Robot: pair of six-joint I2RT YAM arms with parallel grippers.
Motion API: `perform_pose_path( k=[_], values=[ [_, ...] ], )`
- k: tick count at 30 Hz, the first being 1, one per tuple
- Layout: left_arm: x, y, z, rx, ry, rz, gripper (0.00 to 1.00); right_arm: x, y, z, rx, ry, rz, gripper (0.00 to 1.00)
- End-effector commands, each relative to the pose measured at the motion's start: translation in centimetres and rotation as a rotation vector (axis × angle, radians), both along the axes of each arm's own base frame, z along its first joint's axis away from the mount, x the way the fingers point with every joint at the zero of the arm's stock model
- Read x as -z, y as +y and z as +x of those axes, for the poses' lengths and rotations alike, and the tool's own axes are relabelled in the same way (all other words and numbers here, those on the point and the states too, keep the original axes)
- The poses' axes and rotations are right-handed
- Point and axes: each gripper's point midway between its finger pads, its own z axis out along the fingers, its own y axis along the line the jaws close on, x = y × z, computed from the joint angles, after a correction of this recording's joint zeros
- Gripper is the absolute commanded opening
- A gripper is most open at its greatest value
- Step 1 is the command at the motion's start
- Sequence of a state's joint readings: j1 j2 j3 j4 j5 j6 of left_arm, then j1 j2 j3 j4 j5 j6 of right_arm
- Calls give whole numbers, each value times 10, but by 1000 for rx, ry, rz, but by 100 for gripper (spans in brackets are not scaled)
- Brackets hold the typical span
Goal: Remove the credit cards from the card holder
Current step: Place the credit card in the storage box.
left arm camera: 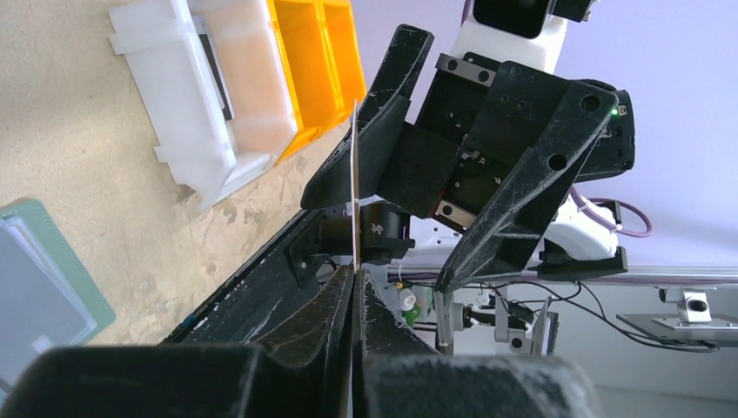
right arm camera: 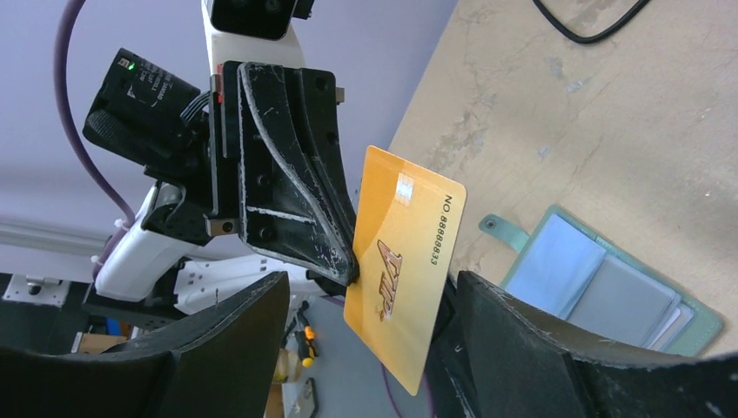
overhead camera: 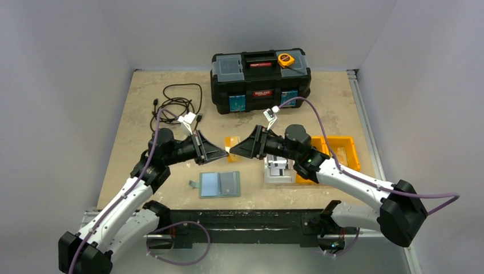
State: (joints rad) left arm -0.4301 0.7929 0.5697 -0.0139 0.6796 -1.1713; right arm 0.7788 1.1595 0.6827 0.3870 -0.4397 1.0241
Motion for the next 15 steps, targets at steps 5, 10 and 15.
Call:
perform_pose_path(
  k=[5, 10, 15],
  values=[
    [-8, -4, -1, 48, -34, -36, 0, -9, 4, -8, -69, -12, 58, 57],
    [-6, -6, -4, 74, -30, -37, 0, -7, 5, -8, -78, 1, 55, 17],
    [6, -1, -7, 70, -6, 40, 21, 2, 0, -1, -25, -3, -8, 0]
  ],
)
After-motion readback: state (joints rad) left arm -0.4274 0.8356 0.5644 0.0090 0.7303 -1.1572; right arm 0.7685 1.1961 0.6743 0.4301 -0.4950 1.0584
